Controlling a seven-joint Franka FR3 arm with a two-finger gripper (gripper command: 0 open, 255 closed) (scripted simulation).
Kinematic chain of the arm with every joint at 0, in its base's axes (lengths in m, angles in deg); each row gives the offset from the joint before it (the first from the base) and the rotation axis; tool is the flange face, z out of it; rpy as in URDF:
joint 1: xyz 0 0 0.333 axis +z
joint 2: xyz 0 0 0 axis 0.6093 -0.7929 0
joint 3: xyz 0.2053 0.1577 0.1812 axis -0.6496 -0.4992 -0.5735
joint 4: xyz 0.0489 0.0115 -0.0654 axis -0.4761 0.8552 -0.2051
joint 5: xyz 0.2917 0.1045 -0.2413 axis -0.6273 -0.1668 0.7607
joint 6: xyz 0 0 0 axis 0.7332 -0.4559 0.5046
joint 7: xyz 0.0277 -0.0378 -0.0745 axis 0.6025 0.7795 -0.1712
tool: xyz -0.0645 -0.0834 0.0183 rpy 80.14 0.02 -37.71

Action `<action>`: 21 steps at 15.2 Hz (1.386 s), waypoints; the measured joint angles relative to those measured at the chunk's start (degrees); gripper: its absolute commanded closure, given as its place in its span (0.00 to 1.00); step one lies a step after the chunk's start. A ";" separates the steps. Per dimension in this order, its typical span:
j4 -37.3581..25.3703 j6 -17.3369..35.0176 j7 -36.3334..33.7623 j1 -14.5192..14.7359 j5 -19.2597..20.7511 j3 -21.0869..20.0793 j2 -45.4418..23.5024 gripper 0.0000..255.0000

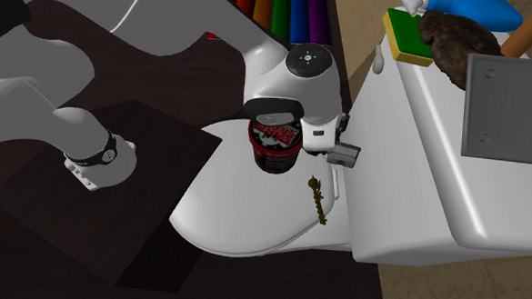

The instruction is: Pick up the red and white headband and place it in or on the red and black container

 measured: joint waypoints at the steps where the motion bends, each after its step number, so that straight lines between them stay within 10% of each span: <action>1: -0.07 -0.65 0.22 -0.35 -0.40 -0.39 0.60 1.00; 21: -4.21 -14.27 3.35 -4.48 -7.74 -5.14 11.14 1.00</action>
